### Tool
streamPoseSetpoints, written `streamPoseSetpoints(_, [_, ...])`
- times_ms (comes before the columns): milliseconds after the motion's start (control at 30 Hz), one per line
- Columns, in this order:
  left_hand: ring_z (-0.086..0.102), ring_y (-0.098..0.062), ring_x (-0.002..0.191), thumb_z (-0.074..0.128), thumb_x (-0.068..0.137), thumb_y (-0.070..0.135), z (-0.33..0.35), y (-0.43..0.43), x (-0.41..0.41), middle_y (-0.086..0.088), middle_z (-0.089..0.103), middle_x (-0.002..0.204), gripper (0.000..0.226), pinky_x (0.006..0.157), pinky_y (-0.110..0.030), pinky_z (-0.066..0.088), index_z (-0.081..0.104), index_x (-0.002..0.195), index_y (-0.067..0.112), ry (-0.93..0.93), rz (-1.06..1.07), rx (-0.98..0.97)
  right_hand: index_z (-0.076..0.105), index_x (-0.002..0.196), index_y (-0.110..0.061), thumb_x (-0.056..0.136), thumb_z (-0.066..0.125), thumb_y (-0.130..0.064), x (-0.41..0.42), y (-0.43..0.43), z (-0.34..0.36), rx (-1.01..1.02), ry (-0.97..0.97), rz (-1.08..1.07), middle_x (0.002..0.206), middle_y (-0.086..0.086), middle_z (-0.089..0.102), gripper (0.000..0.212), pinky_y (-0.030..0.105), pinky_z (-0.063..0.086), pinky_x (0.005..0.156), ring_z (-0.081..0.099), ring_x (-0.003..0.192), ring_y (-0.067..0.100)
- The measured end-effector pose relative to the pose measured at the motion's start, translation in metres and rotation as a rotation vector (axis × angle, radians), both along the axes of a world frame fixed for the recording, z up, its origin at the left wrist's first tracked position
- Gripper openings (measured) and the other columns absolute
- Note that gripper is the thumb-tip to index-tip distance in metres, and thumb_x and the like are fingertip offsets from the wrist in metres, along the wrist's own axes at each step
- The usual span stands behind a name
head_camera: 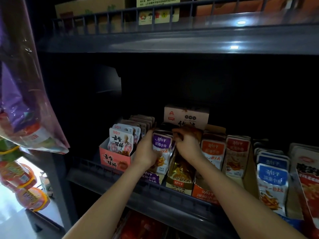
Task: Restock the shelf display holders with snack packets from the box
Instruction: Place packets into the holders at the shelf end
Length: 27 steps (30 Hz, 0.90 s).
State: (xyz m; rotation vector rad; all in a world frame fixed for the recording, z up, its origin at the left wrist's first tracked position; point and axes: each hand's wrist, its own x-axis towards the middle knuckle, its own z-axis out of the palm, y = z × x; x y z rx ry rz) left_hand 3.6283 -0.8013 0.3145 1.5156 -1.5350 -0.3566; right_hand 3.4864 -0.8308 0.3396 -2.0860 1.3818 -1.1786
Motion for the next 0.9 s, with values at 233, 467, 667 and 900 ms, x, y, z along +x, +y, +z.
streamPoseSetpoints(233, [0.053,-0.018,0.116,0.074,0.075,0.001,-0.009,0.001,-0.004,-0.004,0.050,0.132,0.079,0.083,-0.018,0.040,0.036,0.141,0.022,-0.027,0.039,-0.046,0.054,0.129,-0.016,0.096,0.048,-0.008,-0.005,0.010,-0.001,0.044,-0.091,0.000,0.122,0.008,0.061,0.035,0.030,0.049,0.080,0.061,0.102,0.024])
streamPoseSetpoints(467, [0.047,-0.020,0.124,0.076,0.075,0.008,-0.003,0.013,-0.006,-0.007,0.044,0.138,0.080,0.088,-0.012,0.032,0.035,0.143,0.016,-0.053,0.049,-0.090,0.057,0.124,-0.014,0.093,0.049,-0.002,-0.014,0.030,0.004,0.044,-0.172,0.004,0.115,0.006,0.062,0.034,0.021,0.047,0.078,0.058,0.102,0.017])
streamPoseSetpoints(667, [0.051,-0.022,0.122,0.076,0.075,0.010,0.007,0.034,-0.012,-0.007,0.050,0.134,0.074,0.091,-0.022,0.039,0.040,0.140,0.016,-0.025,0.042,-0.077,0.058,0.124,-0.018,0.093,0.051,-0.003,-0.032,0.065,0.015,0.038,-0.127,-0.009,0.116,-0.005,0.050,0.035,0.019,0.044,0.087,0.049,0.105,0.007])
streamPoseSetpoints(900, [0.056,-0.011,0.095,0.069,0.084,0.010,0.022,0.103,-0.047,0.003,0.059,0.107,0.030,0.078,-0.019,0.043,0.062,0.113,0.012,-0.014,-0.045,-0.046,0.062,0.116,-0.017,0.092,0.055,-0.004,-0.082,0.134,0.021,0.030,-0.152,-0.011,0.112,-0.006,0.059,0.028,0.004,0.044,0.070,0.054,0.087,-0.002])
